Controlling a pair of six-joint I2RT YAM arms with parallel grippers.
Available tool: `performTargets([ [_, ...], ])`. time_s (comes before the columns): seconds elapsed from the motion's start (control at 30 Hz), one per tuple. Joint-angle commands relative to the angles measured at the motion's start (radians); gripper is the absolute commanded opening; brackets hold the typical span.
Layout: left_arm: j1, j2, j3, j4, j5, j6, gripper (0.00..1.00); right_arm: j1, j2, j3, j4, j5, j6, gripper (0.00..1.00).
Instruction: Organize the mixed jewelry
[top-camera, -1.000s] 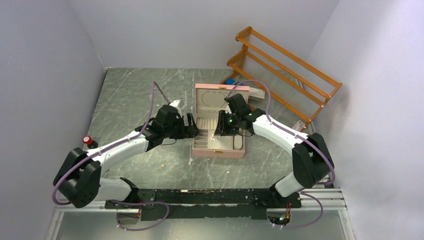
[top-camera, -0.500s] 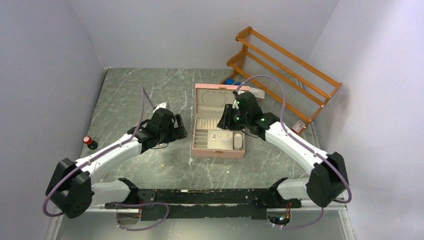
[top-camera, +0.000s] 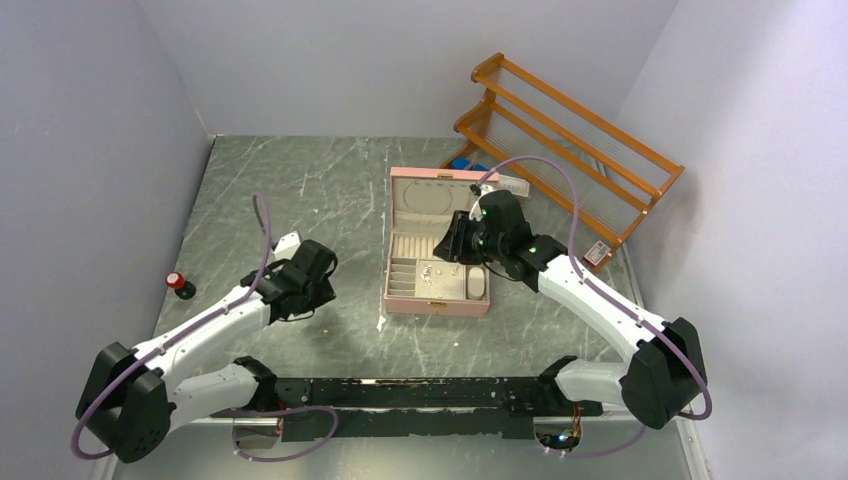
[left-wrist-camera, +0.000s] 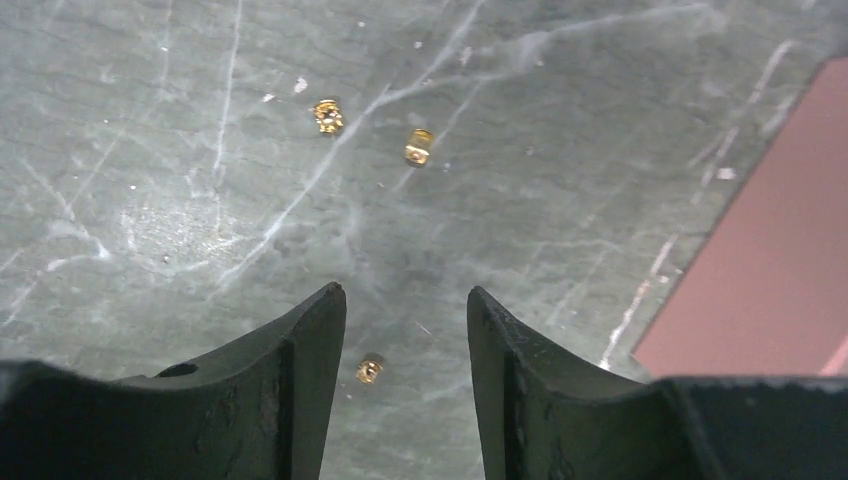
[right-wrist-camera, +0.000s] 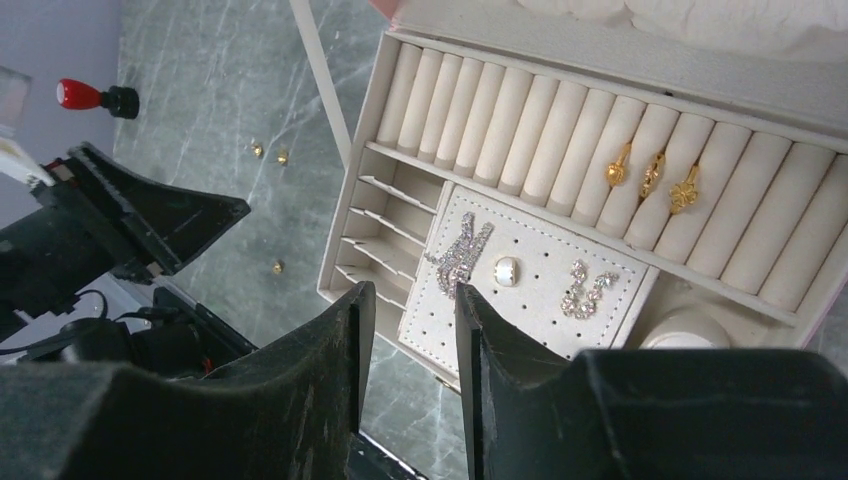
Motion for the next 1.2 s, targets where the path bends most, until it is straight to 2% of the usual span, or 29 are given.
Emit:
performTargets([
  [0.0, 0.015, 0.071, 0.024, -0.027, -0.045, 0.004, 0.53, 0.001, -0.019, -0.013, 0.042, -0.005, -0.007, 0.38],
  [0.17, 0.023, 0.120, -0.002, -0.016, 0.090, 0.032, 0.54, 0.002, -0.027, -0.031, 0.056, 0.000, -0.012, 0.38],
  [0.33, 0.022, 0.078, -0.060, -0.065, 0.201, 0.018, 0.56, 0.002, -0.048, -0.081, 0.096, 0.000, -0.006, 0.38],
  [0.73, 0.022, 0.079, -0.060, -0.114, 0.268, 0.009, 0.24, 0.001, -0.048, -0.125, 0.120, 0.004, -0.025, 0.37],
  [1.17, 0.022, 0.104, -0.061, -0.095, 0.283, 0.016, 0.08, 0.000, -0.044, -0.138, 0.122, 0.019, -0.027, 0.35],
])
